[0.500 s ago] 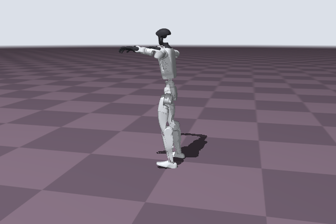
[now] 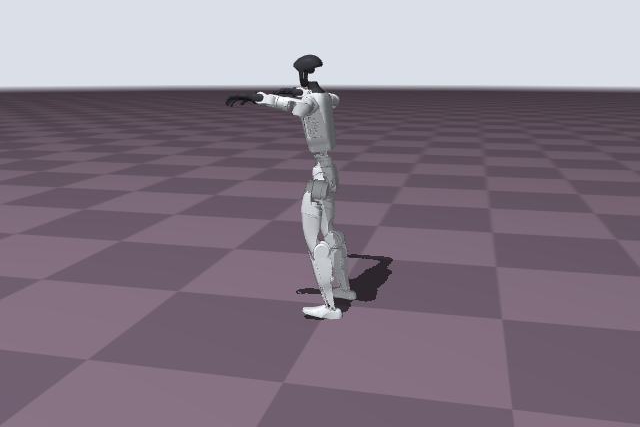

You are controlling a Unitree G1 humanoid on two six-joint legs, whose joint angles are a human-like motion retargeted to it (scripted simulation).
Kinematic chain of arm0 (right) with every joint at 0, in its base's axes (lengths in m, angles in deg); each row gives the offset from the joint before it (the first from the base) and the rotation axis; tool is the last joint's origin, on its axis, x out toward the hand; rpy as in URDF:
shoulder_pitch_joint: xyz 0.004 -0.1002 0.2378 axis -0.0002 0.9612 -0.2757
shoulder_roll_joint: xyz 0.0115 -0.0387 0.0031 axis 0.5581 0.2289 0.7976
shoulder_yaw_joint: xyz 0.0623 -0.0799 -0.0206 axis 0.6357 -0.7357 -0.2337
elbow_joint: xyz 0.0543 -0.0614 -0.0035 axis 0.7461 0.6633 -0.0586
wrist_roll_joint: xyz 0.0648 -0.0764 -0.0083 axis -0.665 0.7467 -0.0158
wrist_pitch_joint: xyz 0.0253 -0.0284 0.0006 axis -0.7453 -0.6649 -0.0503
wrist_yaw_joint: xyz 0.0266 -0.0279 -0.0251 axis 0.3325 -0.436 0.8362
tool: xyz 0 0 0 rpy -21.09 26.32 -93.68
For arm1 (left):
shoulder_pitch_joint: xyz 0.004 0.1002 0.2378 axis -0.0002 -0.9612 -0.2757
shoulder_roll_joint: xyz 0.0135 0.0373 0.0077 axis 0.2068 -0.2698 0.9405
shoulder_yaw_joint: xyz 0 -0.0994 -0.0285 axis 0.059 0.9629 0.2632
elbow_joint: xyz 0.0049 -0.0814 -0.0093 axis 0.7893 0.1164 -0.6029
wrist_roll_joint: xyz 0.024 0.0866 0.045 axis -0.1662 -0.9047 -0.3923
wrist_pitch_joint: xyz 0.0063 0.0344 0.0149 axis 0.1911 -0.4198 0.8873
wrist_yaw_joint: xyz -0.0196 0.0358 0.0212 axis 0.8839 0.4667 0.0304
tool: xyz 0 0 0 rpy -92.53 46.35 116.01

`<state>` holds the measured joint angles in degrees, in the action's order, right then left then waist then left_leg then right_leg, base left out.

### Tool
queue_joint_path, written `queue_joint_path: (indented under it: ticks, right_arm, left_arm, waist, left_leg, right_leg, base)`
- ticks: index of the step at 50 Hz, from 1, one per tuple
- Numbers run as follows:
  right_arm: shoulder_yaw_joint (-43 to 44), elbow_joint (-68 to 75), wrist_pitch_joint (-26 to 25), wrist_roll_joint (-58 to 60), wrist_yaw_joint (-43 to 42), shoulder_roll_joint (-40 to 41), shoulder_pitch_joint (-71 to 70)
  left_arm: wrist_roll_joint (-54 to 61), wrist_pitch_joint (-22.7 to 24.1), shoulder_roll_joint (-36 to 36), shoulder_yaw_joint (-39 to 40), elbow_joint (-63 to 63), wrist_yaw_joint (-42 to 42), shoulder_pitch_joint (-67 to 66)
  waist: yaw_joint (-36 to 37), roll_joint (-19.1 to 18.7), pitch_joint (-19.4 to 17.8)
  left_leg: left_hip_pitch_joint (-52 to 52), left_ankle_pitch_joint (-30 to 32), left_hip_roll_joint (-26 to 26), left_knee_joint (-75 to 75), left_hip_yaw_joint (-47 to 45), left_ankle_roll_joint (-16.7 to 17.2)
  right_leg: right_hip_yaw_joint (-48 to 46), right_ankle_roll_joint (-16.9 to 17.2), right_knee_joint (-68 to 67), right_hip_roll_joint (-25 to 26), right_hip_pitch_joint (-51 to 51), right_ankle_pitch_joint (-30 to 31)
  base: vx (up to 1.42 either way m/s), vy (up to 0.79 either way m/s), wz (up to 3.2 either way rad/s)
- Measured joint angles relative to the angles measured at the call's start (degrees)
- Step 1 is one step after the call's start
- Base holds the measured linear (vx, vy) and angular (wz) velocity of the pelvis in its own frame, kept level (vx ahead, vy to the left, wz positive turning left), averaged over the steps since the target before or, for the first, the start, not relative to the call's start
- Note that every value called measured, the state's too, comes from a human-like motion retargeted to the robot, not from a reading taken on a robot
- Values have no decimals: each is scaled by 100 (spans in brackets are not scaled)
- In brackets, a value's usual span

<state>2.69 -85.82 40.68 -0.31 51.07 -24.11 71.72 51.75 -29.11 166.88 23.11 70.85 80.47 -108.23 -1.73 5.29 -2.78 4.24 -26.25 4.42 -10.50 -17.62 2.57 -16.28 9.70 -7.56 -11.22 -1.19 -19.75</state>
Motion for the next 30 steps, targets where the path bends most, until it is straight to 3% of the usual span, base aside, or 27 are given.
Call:
queue_joint_path:
  ticks: [10, 15, 22, 25, 30]
  right_arm:
    - [-350, 35, -72, -91, -14, 207, -563]
    - [-581, 28, -89, -52, -12, 57, -849]
    - [-704, 72, -49, 96, -6, -126, -1093]
    - [-809, 54, -14, 112, 30, -167, -1200]
    - [-921, 124, 72, 233, 134, -250, -1144]
  left_arm:
    - [500, -45, 150, -613, 175, 227, 870]
    - [225, -70, 306, -1117, 284, 202, 1387]
    - [-29, -4, 466, -1629, 509, 133, 1839]
    - [-39, 9, 371, -1817, 619, 169, 1995]
    - [-42, 107, 240, -2032, 556, 100, 2020]
  waist:
    - [-300, -170, -426]
    - [-724, -129, -595]
    - [-903, -18, -525]
    - [-732, -60, -406]
    - [-463, -73, -128]
  left_leg:
    - [-263, -53, 315, 143, 210, -7]
    - [-261, -49, 239, 162, 406, 75]
    - [-490, -187, 57, 153, 411, 98]
    - [-633, -236, 85, 14, 264, 85]
    - [-366, -211, 143, -1110, 119, -264]
  right_leg:
    - [176, -118, -2142, 98, -1021, 276]
    - [-213, -72, -1037, -10, -1173, 372]
    - [-575, 77, 521, -31, -856, 1142]
    - [-460, 117, 570, 5, -694, 1010]
    - [-286, 302, -38, -133, -744, 527]
  base:
    - [5, 4, 14]
    - [9, -6, 43]
    - [21, -14, 10]
    - [29, -17, -45]
    - [29, -16, -31]
